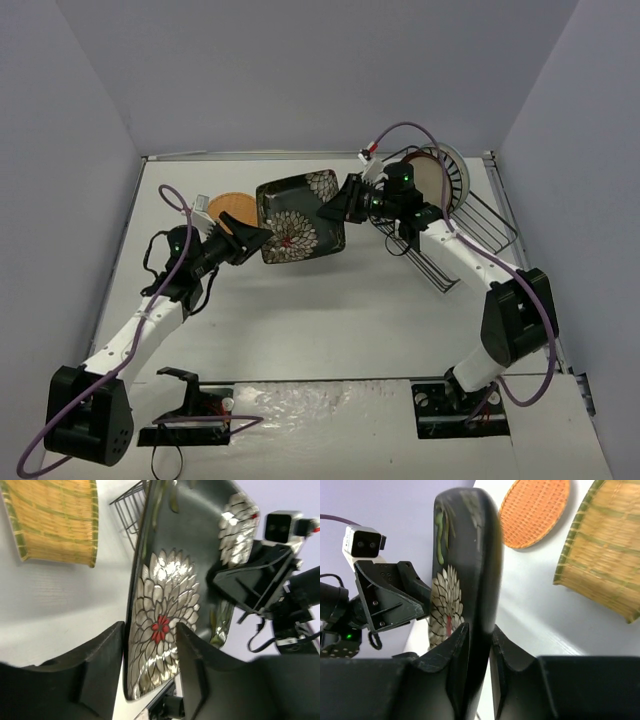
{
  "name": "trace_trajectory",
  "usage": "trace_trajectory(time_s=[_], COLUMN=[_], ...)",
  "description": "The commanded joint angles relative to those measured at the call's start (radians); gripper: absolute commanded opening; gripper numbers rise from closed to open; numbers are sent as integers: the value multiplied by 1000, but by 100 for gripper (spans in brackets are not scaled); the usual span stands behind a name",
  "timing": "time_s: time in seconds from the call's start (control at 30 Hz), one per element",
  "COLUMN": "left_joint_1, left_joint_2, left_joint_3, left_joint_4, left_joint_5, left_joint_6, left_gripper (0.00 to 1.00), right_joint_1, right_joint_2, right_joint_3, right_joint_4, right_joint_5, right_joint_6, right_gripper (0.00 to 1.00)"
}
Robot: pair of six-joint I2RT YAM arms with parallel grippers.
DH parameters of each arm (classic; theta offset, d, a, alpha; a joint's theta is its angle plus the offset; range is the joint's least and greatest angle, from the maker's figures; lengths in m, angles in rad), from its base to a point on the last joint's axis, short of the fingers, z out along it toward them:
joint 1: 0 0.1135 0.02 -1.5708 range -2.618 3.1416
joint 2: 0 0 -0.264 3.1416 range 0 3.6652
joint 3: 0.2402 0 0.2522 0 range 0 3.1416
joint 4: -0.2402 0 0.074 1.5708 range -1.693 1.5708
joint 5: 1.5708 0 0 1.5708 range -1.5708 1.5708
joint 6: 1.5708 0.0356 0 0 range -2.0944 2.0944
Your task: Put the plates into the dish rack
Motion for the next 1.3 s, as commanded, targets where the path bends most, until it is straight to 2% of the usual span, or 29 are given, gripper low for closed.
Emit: trace_trajectory(time_s=[0.0, 0.1, 0.3, 0.43, 0.5, 0.57, 0.67, 0.83, 1.07, 1.27], left_joint_1=[0, 2, 3, 3, 3, 4, 6, 9, 12, 12], left_joint_2=[-69, -74, -80, -99, -105, -113, -133, -222, -314, -315], left_joint_3=[64, 58, 86, 211, 271, 341, 383, 352, 221, 207], left_joint_4=[1, -26, -113, -386, -603, -745, -906, -969, -920, -902], left_joint_5=[-19, -23, -35, -116, -178, -281, -411, -584, -614, -624], left_joint_6=[79, 87, 138, 338, 491, 607, 753, 835, 838, 851], left_gripper=[52, 67, 85, 92, 94, 96, 97, 97, 97, 97], right_joint_1=[-23, -46, -96, -166, -207, -222, -231, -245, -253, -264], right_joint_2=[-122, -152, -186, -205, -206, -194, -168, -114, -1, 93], right_joint_3=[102, 108, 154, 245, 301, 407, 533, 676, 766, 829], right_joint_4=[-6, -46, -161, -291, -381, -530, -642, -720, -725, -725], right_joint_5=[39, 46, 59, 81, 121, 187, 295, 484, 644, 748], right_joint_6=[-143, -167, -265, -391, -468, -616, -772, -962, -1151, -1272], right_gripper=[0, 0, 0, 0, 0, 0, 0, 0, 0, 0])
